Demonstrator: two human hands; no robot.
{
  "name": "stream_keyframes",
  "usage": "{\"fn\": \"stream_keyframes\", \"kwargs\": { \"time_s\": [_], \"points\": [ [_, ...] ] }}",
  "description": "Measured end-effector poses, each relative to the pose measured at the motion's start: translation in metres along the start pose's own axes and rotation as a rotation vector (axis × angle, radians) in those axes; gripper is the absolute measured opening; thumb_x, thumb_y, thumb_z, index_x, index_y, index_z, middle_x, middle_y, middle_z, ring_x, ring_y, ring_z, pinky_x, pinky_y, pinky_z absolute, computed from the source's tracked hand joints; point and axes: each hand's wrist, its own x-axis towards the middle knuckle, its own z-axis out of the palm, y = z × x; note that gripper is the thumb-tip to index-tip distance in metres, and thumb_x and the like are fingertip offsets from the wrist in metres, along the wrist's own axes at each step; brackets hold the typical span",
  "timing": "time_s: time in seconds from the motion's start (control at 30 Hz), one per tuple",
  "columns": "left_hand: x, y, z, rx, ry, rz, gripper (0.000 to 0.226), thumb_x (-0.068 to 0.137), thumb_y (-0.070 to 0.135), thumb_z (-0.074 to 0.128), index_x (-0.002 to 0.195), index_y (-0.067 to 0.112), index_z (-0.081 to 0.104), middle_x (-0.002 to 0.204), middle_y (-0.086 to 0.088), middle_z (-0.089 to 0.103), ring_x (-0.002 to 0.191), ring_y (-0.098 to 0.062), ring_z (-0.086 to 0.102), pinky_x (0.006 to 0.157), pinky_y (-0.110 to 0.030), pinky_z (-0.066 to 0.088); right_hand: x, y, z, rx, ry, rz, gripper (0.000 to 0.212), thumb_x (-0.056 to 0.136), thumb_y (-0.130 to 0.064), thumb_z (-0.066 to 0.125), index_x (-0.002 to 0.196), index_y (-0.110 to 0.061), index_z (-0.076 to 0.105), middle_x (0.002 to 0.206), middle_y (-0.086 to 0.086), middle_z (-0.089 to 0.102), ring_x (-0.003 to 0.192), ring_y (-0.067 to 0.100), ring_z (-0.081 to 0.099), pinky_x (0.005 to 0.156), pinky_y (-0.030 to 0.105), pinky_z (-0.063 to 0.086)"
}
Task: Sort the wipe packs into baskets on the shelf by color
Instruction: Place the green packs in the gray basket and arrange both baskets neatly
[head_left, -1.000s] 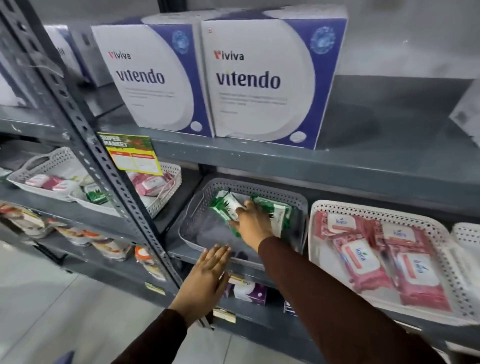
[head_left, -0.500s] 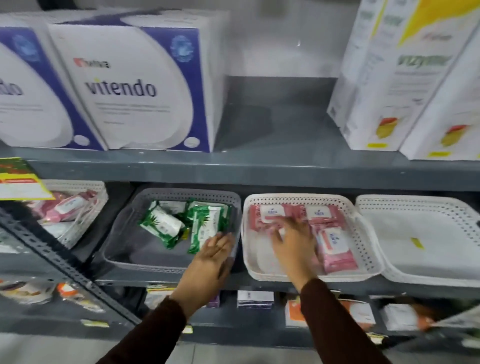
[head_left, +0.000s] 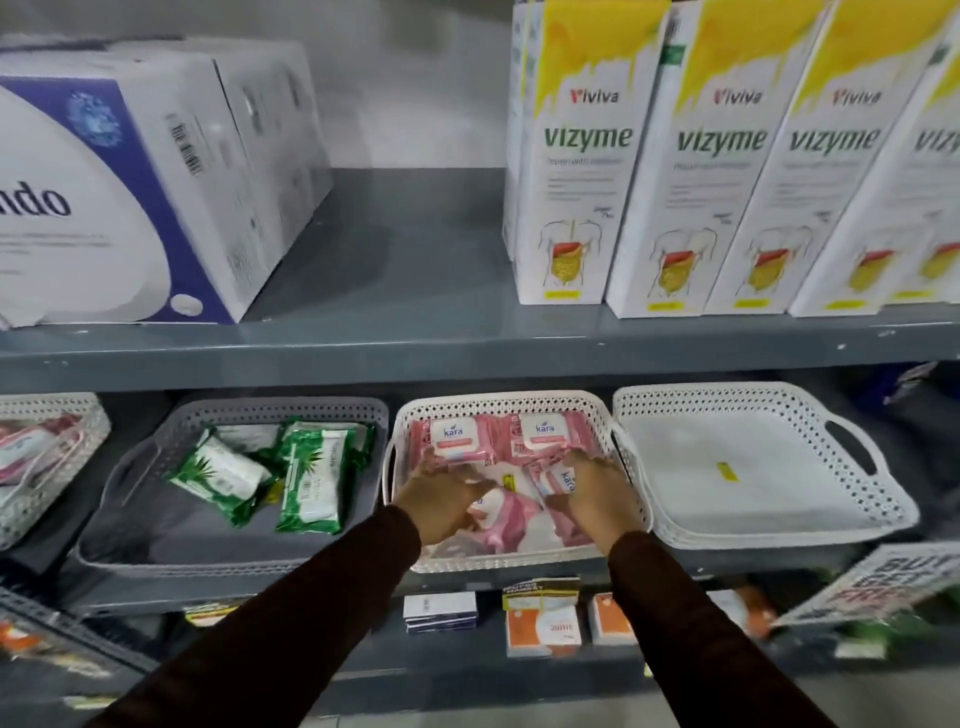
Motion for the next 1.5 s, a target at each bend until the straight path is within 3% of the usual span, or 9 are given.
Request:
{"fn": "stream_keyframes", "kwargs": {
  "time_s": [0.23, 0.37, 0.5, 0.7, 0.87, 1.03, 1.1, 1.23, 1.5],
  "points": [
    [-0.011, 0.006, 0.009, -0.065, 0.070, -0.244, 0.062, 0.095, 0.045, 0.051, 0.148, 0.022, 0.029, 0.147, -0.012, 0.037, 0.129, -0.034, 0.040, 0.109, -0.051, 0.033, 0.017, 0.003, -0.012, -0.178, -0.217, -0.077, 0.068, 0.074, -0.024, 0.075, 0.138, -0.031, 0.053, 0.131, 0.004, 0.064, 0.120, 0.030, 0.055, 0.100, 0.045, 0.048],
    [-0.012, 0.006, 0.019, -0.212, 0.133, -0.237, 0.052, 0.098, 0.034, 0.048, 0.144, 0.012, 0.036, 0.143, -0.017, 0.036, 0.123, -0.034, 0.046, 0.097, -0.048, 0.048, 0.023, 0.008, -0.002, -0.014, -0.318, -0.231, 0.071, 0.082, 0.014, 0.059, 0.141, -0.024, 0.053, 0.144, 0.007, 0.053, 0.127, 0.026, 0.053, 0.107, 0.038, 0.046],
    [-0.008, 0.006, 0.025, -0.282, 0.191, -0.278, 0.049, 0.098, 0.024, 0.050, 0.143, 0.012, 0.038, 0.145, -0.017, 0.037, 0.125, -0.033, 0.045, 0.104, -0.046, 0.043, 0.029, 0.014, 0.003, 0.056, -0.257, -0.246, 0.068, 0.084, 0.017, 0.056, 0.142, -0.018, 0.053, 0.148, 0.008, 0.047, 0.137, 0.026, 0.045, 0.117, 0.035, 0.035],
    [0.000, 0.006, 0.026, -0.326, 0.200, -0.276, 0.048, 0.099, 0.029, 0.049, 0.142, 0.011, 0.040, 0.148, -0.013, 0.035, 0.128, -0.033, 0.040, 0.108, -0.041, 0.038, 0.025, 0.018, 0.013, 0.095, -0.248, -0.240, 0.065, 0.087, 0.013, 0.054, 0.141, -0.024, 0.053, 0.153, 0.004, 0.043, 0.141, 0.023, 0.041, 0.118, 0.040, 0.035],
    [-0.018, -0.009, 0.004, -0.611, 0.270, -0.205, 0.043, 0.097, 0.020, 0.058, 0.138, 0.012, 0.051, 0.149, -0.004, 0.043, 0.137, -0.020, 0.038, 0.115, -0.031, 0.025, 0.017, 0.016, 0.005, 0.134, -0.240, -0.174, 0.061, 0.088, 0.008, 0.060, 0.141, -0.021, 0.053, 0.152, 0.003, 0.045, 0.141, 0.021, 0.040, 0.113, 0.024, 0.029],
    [-0.099, -0.095, -0.015, -0.551, 0.527, -0.457, 0.034, 0.091, 0.006, 0.056, 0.123, 0.011, 0.066, 0.126, -0.011, 0.065, 0.112, -0.028, 0.061, 0.096, -0.028, 0.042, -0.004, -0.064, 0.009, 0.259, -0.021, -0.209, 0.034, 0.092, -0.002, 0.057, 0.120, -0.019, 0.068, 0.112, 0.005, 0.072, 0.075, 0.006, 0.062, 0.067, 0.008, 0.044],
    [-0.133, -0.141, -0.007, -0.521, 0.459, -0.649, 0.036, 0.087, 0.000, 0.060, 0.122, 0.010, 0.067, 0.123, -0.015, 0.066, 0.109, -0.031, 0.063, 0.093, -0.030, 0.044, -0.016, -0.110, 0.022, 0.321, 0.043, -0.270, 0.027, 0.091, -0.006, 0.060, 0.113, -0.016, 0.071, 0.103, 0.005, 0.076, 0.065, 0.009, 0.064, 0.065, 0.021, 0.050],
    [-0.177, -0.213, 0.021, -0.345, 0.213, -0.759, 0.044, 0.086, 0.027, 0.066, 0.127, 0.013, 0.061, 0.132, -0.021, 0.057, 0.123, -0.039, 0.049, 0.103, -0.039, 0.031, -0.027, -0.209, 0.072, 0.365, -0.009, -0.338, 0.022, 0.092, -0.029, 0.058, 0.109, -0.018, 0.067, 0.100, 0.006, 0.074, 0.087, 0.021, 0.070, 0.078, 0.034, 0.056],
    [-0.184, -0.227, 0.037, -0.336, 0.177, -0.681, 0.049, 0.089, 0.052, 0.057, 0.137, 0.044, 0.047, 0.149, -0.007, 0.025, 0.124, -0.036, 0.038, 0.099, -0.043, 0.044, -0.012, -0.303, 0.136, -0.149, -0.128, -0.189, 0.084, 0.084, -0.062, 0.060, 0.148, -0.016, 0.030, 0.150, 0.028, 0.035, 0.131, 0.046, 0.040, 0.093, 0.049, 0.047]
  ]
}}
